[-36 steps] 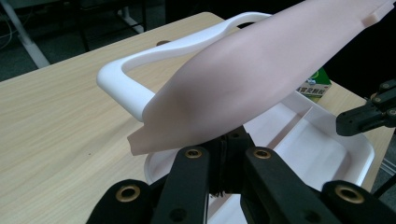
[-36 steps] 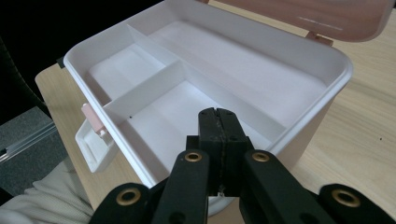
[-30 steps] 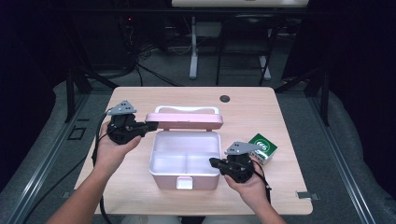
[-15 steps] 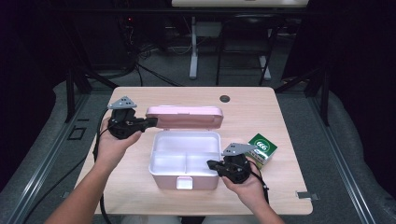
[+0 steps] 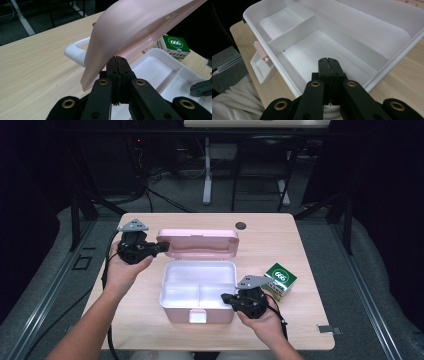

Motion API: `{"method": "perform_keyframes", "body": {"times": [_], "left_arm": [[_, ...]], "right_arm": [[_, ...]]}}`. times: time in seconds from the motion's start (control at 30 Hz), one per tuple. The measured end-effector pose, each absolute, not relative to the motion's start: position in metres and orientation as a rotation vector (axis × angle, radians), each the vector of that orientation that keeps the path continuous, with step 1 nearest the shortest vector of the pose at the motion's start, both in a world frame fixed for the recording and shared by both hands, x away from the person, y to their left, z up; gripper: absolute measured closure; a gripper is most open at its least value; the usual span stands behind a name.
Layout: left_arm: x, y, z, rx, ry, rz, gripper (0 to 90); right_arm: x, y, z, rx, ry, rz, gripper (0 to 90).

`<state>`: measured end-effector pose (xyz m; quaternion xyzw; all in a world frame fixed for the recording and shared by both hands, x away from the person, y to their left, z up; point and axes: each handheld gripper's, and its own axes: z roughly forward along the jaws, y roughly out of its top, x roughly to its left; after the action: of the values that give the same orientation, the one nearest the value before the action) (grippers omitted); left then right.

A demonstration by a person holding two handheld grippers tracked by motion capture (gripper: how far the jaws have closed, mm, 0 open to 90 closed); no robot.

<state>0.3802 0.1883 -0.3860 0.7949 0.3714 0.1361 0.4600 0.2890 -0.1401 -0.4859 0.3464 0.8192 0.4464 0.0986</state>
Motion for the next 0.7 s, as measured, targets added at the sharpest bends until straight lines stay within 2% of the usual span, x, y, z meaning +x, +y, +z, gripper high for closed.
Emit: {"method": "perform_keyframes", "body": {"times": [0.7], "left_arm": [[0.396,0.186,-0.386,1.969,0.953,0.333,89.6]], "right_arm": [[0.287,-0.143,-0.487,1.058,2.408,1.354,88.2]]}}
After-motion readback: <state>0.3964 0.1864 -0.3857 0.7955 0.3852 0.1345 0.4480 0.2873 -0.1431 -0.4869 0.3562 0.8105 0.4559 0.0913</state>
